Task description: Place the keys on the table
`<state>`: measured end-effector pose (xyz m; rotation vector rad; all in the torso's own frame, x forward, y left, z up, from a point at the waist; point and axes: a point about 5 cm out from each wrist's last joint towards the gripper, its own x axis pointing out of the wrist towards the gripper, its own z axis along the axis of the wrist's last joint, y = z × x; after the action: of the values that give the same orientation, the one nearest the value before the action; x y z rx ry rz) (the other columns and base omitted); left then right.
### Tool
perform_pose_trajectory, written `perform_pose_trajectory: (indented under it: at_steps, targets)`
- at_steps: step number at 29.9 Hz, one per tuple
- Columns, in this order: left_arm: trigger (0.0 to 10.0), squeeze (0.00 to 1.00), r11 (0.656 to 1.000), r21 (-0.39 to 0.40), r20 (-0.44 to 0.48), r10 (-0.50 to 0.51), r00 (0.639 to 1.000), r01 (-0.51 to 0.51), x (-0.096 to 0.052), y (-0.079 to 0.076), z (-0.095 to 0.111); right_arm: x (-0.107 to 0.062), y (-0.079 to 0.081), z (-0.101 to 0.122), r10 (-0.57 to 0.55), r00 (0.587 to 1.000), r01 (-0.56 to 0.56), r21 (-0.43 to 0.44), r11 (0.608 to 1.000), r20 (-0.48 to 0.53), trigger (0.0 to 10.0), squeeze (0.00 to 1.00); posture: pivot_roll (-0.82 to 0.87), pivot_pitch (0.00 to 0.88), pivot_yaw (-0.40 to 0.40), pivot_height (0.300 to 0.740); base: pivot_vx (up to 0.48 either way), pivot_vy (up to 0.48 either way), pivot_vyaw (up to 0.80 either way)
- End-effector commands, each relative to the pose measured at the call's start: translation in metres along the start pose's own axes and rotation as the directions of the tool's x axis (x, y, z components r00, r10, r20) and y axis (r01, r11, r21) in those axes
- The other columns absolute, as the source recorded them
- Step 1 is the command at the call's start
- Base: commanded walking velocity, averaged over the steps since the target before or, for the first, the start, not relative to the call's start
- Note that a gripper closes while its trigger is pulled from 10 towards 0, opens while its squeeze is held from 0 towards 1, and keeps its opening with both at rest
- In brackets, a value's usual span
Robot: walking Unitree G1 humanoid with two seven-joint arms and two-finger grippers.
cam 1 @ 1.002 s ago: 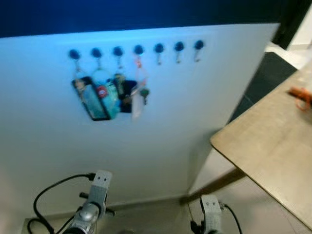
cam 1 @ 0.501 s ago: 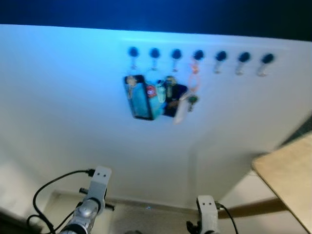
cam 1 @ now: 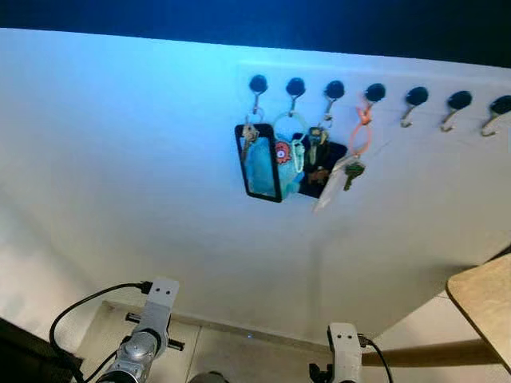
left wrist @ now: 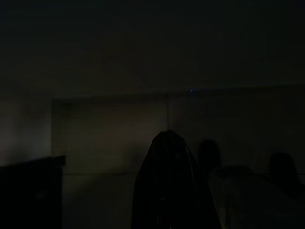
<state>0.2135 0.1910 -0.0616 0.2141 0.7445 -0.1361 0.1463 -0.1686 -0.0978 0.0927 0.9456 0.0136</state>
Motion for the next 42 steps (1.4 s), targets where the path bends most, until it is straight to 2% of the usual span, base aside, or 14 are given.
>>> perform_pose_trajectory:
  at_steps: [1,6,10,12,13,20,24,35,42]
  targets:
    - [10.0,0.0,1.0,0.008,0.0,-0.026,1.0,0.026,0.0003,-0.0081,-0.0009,-0.0006,-0.0014,-0.0002,-0.004,1.0,0.004,0.016,1.0,0.009,10.0,0.0,0.07,0.041,-0.01,0.74,0.0,0.0,0.0]
    - [10.0,0.0,0.999,-0.014,-0.008,-0.043,0.999,0.043,0.0005,-0.0132,-0.0022,-0.0014,-0.0038,-0.001,-0.009,1.0,0.009,0.014,1.0,0.011,10.0,0.0,0.05,0.04,-0.01,0.74,0.0,0.097,0.0]
    - [10.0,0.0,0.999,-0.008,-0.01,-0.053,0.999,0.053,0.0005,-0.0143,-0.0024,-0.002,-0.005,-0.0024,-0.012,1.0,0.012,0.014,1.0,0.009,10.0,0.0,0.05,0.037,-0.008,0.74,0.0,0.471,0.0]
    - [10.0,0.0,0.999,-0.002,0.0,-0.053,0.999,0.053,0.0005,-0.0133,-0.0013,-0.0022,-0.0052,-0.0029,-0.012,1.0,0.012,0.013,1.0,0.009,10.0,0.0,0.05,0.035,-0.008,0.74,0.0,0.471,0.0]
    - [10.0,0.0,0.998,0.029,0.014,-0.054,0.998,0.053,0.0005,-0.0127,0.0005,-0.0023,-0.0054,-0.0031,-0.013,1.0,0.013,0.013,1.0,0.009,10.0,0.0,0.05,0.034,-0.008,0.74,0.0,0.0,0.0]
    - [10.0,0.0,0.998,0.018,0.026,-0.057,0.998,0.057,0.0004,-0.0121,0.0017,-0.0023,-0.0054,-0.0029,-0.012,1.0,0.012,0.011,1.0,0.009,10.0,0.0,0.06,0.03,-0.009,0.74,0.0,0.0,0.0]
    - [10.0,0.0,0.994,0.059,0.031,-0.091,0.995,0.089,-0.0003,-0.0144,0.0014,-0.0021,-0.0051,-0.0023,-0.012,1.0,0.011,0.012,1.0,0.011,10.0,0.0,0.06,0.028,-0.006,0.74,0.0,0.0,0.0]
    - [10.0,0.0,0.995,0.06,0.043,-0.086,0.995,0.083,0.0,-0.0141,0.0033,-0.002,-0.0035,-0.003,-0.011,1.0,0.011,0.015,1.0,0.011,10.0,0.0,0.06,0.027,-0.005,0.74,0.0,-0.464,0.0]
    - [10.0,0.0,0.997,0.043,0.024,-0.06,0.998,0.059,0.0013,-0.0105,0.0041,-0.0022,-0.0041,-0.0034,-0.014,1.0,0.014,0.022,1.0,0.01,10.0,0.0,0.05,0.029,-0.005,0.74,0.0,0.0,0.0]
